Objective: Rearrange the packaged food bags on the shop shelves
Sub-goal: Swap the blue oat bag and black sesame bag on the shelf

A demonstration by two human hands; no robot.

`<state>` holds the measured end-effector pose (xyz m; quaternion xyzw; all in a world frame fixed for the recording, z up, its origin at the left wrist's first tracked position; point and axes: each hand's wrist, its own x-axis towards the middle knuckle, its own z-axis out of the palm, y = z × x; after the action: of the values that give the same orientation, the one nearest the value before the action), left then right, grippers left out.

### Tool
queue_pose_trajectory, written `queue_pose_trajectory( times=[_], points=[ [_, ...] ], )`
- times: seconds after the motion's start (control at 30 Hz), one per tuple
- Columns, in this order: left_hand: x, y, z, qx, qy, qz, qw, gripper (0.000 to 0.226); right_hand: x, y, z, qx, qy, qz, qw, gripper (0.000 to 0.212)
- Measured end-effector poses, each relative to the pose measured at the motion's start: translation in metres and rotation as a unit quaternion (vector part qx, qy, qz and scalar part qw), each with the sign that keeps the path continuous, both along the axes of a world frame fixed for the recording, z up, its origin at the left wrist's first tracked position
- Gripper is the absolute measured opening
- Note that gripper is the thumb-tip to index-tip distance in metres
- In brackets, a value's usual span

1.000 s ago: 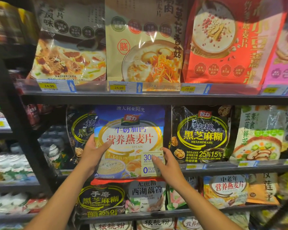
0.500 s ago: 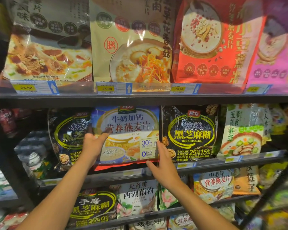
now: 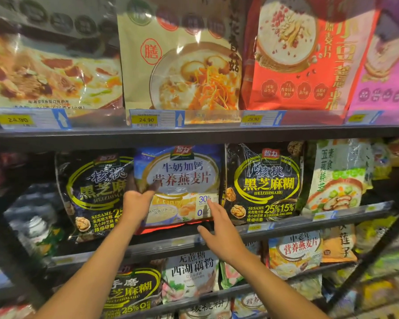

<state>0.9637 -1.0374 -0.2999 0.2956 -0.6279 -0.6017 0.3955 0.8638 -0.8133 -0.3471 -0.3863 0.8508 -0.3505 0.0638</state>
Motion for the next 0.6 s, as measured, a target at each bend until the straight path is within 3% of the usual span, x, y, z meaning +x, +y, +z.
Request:
queue_pose_trajectory(
  times=[0.2,0.33,0.5,0.6],
  points=[
    [-0.005,0.001,0.001,-0.078,-0.076,0.04,0.993,0.074,-0.004,-0.01,-0.006,0.026,0.001,-0.002,1.0,0.081],
    [-0.003,0.004,0.002,-0.09,-0.172,0.054,0.98,0.044,-0.005,-0.013,-0.007,0.027,-0.004,-0.007,1.0,0.077],
    [0.007,0.006,-0.006,-0.204,-0.23,0.15,0.94,0.061,-0.011,-0.002,-0.005,-0.02,0.016,0.001,1.0,0.063],
    [0.013,0.018,-0.002,-0.204,-0.254,0.183,0.927,0.056,-0.014,0.011,0.002,-0.056,0.032,0.004,0.998,0.049]
  ],
)
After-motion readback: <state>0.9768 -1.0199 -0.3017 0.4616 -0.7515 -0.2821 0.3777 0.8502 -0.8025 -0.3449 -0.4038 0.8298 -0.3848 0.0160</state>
